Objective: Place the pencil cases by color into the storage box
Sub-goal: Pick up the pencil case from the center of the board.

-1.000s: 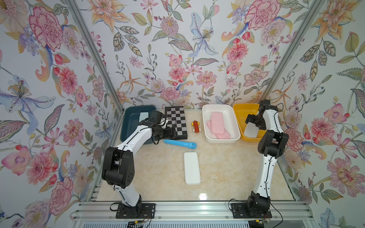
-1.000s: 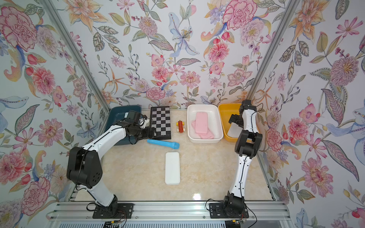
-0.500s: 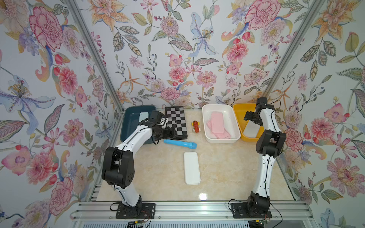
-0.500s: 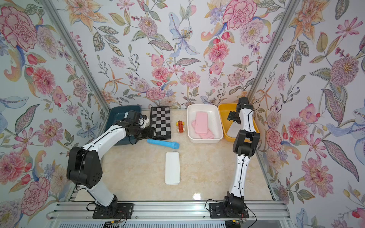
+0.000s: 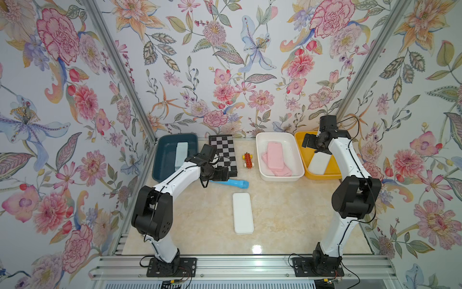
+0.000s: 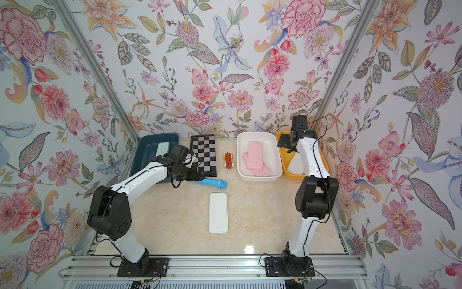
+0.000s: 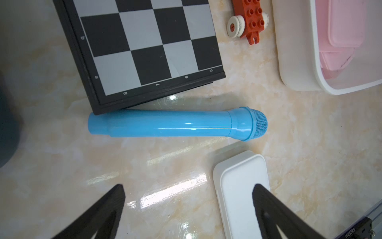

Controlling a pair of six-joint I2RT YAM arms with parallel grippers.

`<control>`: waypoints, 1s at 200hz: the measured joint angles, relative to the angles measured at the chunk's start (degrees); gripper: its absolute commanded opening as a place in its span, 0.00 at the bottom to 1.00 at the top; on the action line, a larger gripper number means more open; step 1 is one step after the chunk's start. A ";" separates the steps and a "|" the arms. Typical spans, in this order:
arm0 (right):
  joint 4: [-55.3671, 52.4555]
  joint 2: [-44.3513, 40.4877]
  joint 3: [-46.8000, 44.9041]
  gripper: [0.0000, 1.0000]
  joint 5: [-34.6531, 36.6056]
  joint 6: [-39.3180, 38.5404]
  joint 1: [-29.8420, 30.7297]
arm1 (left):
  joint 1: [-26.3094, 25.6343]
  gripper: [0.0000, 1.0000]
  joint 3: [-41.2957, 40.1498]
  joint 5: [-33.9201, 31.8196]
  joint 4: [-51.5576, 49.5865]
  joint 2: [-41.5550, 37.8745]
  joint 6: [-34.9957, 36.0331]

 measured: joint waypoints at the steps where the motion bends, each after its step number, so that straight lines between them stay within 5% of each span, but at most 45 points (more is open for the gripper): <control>1: 0.24 -0.52 -0.76 1.00 -0.07 0.02 0.15 | -0.15 0.98 0.00 -0.13 0.00 0.00 -0.04; 95: 8.11 -28.00 -36.68 1.00 -2.71 4.66 10.14 | -18.05 0.98 -3.06 -12.09 -0.55 0.00 -10.95; 148: 10.47 -36.26 -44.11 1.00 -0.92 6.47 11.45 | -28.22 0.98 -4.72 -16.39 -0.63 4.79 -25.73; 200: 12.48 -36.52 -45.51 1.00 -1.99 6.51 11.67 | -31.30 0.98 -0.63 -19.45 -3.32 11.08 -35.80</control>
